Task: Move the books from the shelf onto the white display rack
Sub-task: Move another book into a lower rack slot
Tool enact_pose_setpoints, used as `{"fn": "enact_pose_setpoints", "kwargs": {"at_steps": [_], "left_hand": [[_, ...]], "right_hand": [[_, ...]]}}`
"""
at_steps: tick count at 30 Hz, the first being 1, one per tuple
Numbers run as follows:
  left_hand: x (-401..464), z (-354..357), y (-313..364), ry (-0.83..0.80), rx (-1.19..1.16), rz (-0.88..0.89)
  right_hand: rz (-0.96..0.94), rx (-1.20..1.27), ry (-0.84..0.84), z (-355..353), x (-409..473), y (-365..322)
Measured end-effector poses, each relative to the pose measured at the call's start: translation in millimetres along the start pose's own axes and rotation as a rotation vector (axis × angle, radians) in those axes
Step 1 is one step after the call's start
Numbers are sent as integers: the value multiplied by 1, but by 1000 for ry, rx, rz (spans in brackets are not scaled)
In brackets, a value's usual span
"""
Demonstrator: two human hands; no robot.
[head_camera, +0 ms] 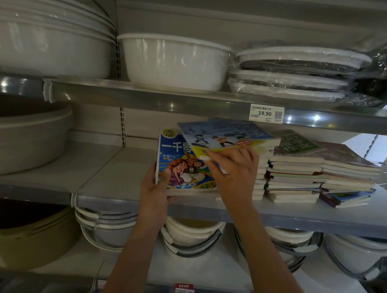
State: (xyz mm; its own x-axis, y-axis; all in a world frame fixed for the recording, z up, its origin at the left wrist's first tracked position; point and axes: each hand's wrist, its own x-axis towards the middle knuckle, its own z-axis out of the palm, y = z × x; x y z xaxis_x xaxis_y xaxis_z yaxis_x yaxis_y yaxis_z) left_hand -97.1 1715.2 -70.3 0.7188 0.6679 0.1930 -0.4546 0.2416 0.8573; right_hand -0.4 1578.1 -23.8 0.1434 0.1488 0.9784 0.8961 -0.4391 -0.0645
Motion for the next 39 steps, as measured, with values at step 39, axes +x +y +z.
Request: {"fn": "enact_pose_setpoints", "kwargs": {"at_steps": [39], "left_hand": [[-221,-14,8,115,26,-126]], "right_hand": [[1082,709,-444,-175,-139,-79]]}}
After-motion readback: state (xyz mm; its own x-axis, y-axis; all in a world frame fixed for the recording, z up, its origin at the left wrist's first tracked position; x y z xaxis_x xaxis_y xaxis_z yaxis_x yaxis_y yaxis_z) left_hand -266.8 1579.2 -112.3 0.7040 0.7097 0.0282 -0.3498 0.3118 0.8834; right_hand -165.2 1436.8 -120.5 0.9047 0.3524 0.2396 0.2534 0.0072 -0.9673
